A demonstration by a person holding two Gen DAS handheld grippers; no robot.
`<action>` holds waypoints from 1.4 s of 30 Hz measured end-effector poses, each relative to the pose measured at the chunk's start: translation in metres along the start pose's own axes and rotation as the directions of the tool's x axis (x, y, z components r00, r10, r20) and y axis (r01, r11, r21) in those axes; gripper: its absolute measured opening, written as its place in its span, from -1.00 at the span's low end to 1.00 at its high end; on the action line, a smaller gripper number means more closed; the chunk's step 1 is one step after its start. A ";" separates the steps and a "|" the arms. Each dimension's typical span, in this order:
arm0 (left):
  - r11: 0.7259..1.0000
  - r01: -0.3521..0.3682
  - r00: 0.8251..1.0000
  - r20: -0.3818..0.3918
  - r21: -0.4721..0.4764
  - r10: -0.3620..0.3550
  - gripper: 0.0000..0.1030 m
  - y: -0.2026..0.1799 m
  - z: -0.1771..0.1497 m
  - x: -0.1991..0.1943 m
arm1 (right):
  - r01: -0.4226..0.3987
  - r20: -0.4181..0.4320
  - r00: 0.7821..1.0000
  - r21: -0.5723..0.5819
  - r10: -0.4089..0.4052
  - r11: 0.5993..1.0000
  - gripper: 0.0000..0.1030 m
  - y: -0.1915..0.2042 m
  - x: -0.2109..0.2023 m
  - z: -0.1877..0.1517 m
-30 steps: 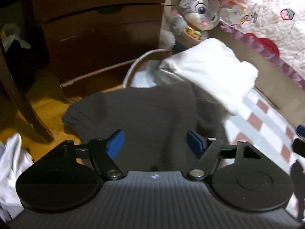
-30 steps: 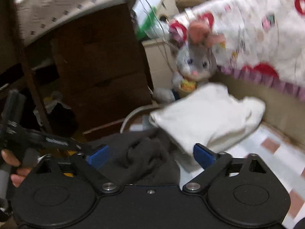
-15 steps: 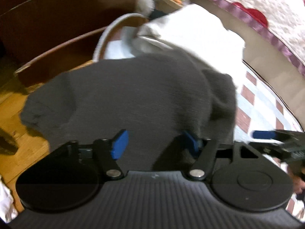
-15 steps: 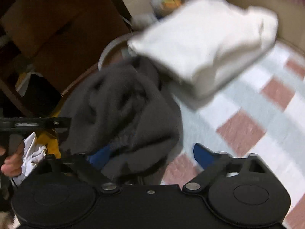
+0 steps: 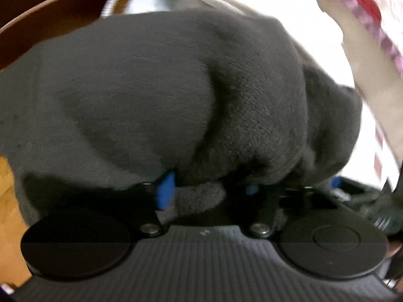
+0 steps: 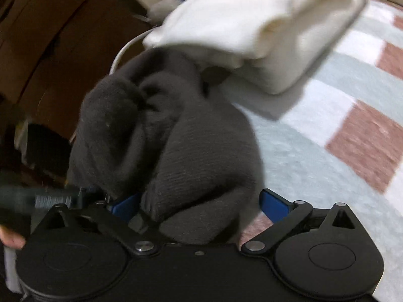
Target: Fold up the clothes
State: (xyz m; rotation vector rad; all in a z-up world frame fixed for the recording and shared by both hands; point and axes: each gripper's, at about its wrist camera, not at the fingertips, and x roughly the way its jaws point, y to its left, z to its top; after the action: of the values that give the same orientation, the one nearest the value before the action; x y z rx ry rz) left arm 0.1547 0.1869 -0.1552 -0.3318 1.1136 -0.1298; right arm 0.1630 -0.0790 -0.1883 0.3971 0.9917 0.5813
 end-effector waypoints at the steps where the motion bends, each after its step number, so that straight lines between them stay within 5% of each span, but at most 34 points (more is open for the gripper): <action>1: 1.000 -0.019 1.000 0.021 0.013 0.018 -0.41 -0.002 -0.004 -0.005 | -0.020 -0.006 1.000 -0.037 0.020 0.999 0.73 0.005 0.002 -0.003; 2: 0.999 -0.037 0.998 0.042 0.026 0.036 -0.53 -0.005 -0.007 -0.009 | -0.037 -0.017 0.999 -0.072 0.036 0.997 0.26 0.010 0.003 -0.006; 5: 0.991 -0.097 0.989 0.120 0.097 0.085 -0.68 -0.020 -0.018 -0.024 | 0.026 -0.005 1.000 -0.133 -0.027 0.991 -0.12 0.031 -0.008 -0.010; 8: 0.969 -0.148 0.968 0.228 0.197 0.102 -0.72 -0.047 -0.026 -0.044 | 0.092 0.083 0.993 -0.152 -0.080 0.984 -0.79 0.057 -0.047 -0.004; 12: 0.960 -0.111 0.943 0.333 0.256 0.020 -0.73 -0.077 -0.027 -0.084 | 0.189 0.267 0.955 -0.205 -0.131 0.960 -0.81 0.075 -0.115 0.008; 14: 0.944 -0.189 0.915 0.396 0.272 0.069 -0.73 -0.091 -0.030 -0.096 | 0.215 0.323 0.934 -0.171 -0.152 0.961 -0.86 0.063 -0.144 0.017; 16: 0.937 -0.247 0.896 0.427 0.247 0.123 -0.67 -0.096 -0.030 -0.099 | 0.233 0.340 0.924 -0.137 -0.176 0.963 -0.86 0.046 -0.159 0.016; 19: 0.957 -0.228 0.916 0.375 0.182 0.147 -0.43 -0.087 -0.029 -0.094 | 0.210 0.300 0.939 -0.112 -0.169 0.971 -0.85 0.024 -0.164 0.009; 21: 0.964 -0.214 0.929 0.337 0.156 0.152 0.15 -0.077 -0.025 -0.082 | 0.163 0.276 0.953 -0.110 -0.128 0.980 -0.74 0.011 -0.162 -0.003; 22: 0.963 -0.220 0.932 0.324 0.156 0.161 0.17 -0.073 -0.023 -0.074 | 0.140 0.263 0.959 -0.114 -0.106 0.984 -0.73 0.007 -0.158 -0.007; 23: 0.955 -0.240 0.931 0.320 0.172 0.176 0.21 -0.072 -0.024 -0.067 | 0.120 0.253 0.964 -0.120 -0.087 0.985 -0.54 0.006 -0.148 -0.006; 24: 0.946 -0.265 0.927 0.320 0.186 0.196 0.34 -0.070 -0.022 -0.058 | 0.110 0.248 0.965 -0.115 -0.078 0.987 -0.05 0.004 -0.140 -0.006; 27: 0.924 -0.311 0.919 0.316 0.221 0.234 0.65 -0.070 -0.015 -0.041 | 0.121 0.239 0.966 -0.068 -0.101 0.990 0.46 -0.008 -0.120 -0.007; 32: 0.943 -0.236 0.944 0.288 0.235 0.164 1.00 -0.068 -0.001 -0.022 | 0.205 0.197 0.960 -0.004 -0.200 0.979 0.50 -0.038 -0.077 0.007; 35: 0.934 -0.272 0.930 0.312 0.231 0.194 1.00 -0.066 0.003 -0.010 | 0.233 0.186 0.954 0.041 -0.237 0.972 0.50 -0.059 -0.065 0.010; 36: 0.928 -0.290 0.923 0.322 0.232 0.209 0.81 -0.066 0.004 -0.007 | 0.224 0.167 0.959 0.051 -0.230 0.973 0.50 -0.065 -0.060 0.012; 37: 0.916 -0.322 0.909 0.348 0.239 0.229 0.59 -0.068 0.003 -0.006 | 0.216 0.152 0.963 0.050 -0.221 0.975 0.50 -0.068 -0.054 0.014; 39: 0.862 -0.431 0.847 0.449 0.267 0.284 -0.57 -0.075 -0.006 -0.014 | 0.201 0.170 0.965 0.008 -0.199 0.980 0.40 -0.061 -0.050 0.011; 42: 0.761 -0.594 0.721 0.592 0.260 0.360 -0.73 -0.086 -0.017 -0.037 | 0.130 0.198 0.973 -0.053 -0.118 0.990 0.38 -0.045 -0.049 0.006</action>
State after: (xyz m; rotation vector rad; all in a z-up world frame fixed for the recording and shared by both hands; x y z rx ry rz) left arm 0.1288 0.1120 -0.1025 0.3411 0.5743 0.1842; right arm 0.1602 -0.1446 -0.1779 0.3246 0.8013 0.4514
